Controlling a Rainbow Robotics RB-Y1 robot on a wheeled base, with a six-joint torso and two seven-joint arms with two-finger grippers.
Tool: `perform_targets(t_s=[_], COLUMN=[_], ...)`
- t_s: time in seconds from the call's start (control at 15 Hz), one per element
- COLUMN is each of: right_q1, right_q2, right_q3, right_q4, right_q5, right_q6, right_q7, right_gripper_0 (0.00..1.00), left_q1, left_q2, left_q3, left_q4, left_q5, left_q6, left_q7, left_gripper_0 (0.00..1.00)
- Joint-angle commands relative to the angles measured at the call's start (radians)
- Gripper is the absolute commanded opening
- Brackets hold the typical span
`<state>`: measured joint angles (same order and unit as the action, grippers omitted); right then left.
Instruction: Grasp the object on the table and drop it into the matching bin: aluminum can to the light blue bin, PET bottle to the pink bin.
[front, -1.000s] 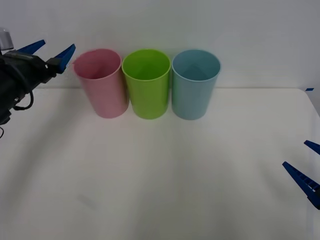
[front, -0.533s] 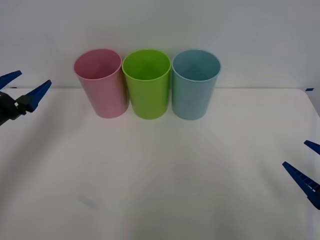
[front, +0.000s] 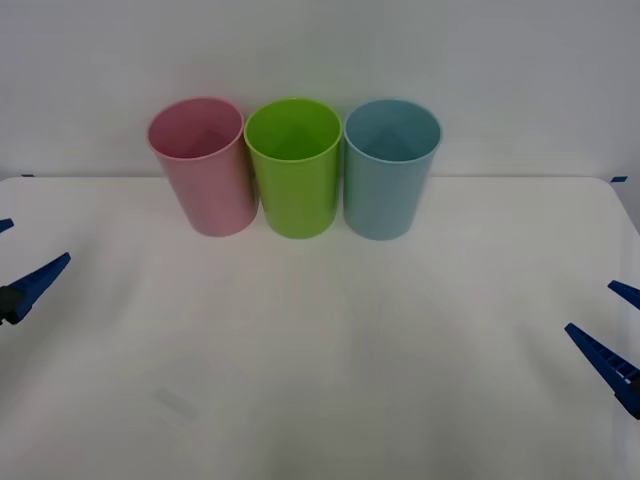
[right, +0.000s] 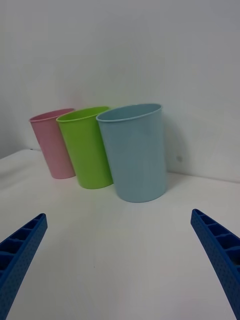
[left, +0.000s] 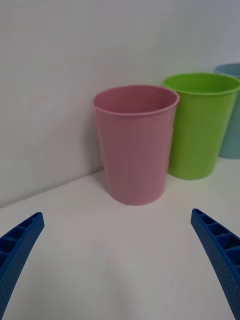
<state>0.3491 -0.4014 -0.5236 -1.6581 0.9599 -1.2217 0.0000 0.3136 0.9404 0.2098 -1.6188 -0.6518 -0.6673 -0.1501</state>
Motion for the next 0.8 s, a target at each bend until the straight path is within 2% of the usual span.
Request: perform_targets(t_s=[0.07, 0.33, 0.8], right_q1=[0.000, 0.000, 0.000], right_q2=[0.000, 0.000, 0.000], right_q3=[0.000, 0.000, 0.000], right_q4=[0.000, 0.000, 0.000], right_q5=[0.000, 0.000, 0.000], right_q6=[0.000, 0.000, 0.000], right_q7=[0.000, 0.000, 0.000], right_gripper_0=[1.00, 1.00, 1.00], left_q1=[0.013, 0.028, 0.113], left_q2=[0.000, 0.000, -0.002], left_q3=[0.013, 0.040, 0.051], left_q4=[0.108, 0.231, 0.229], left_q5=[0.003, 0.004, 0.053], left_q6=[-0.140, -0.305, -0.339], left_q7=[-0.066, -0.066, -0.058], left_gripper_0=[1.00, 1.00, 1.00])
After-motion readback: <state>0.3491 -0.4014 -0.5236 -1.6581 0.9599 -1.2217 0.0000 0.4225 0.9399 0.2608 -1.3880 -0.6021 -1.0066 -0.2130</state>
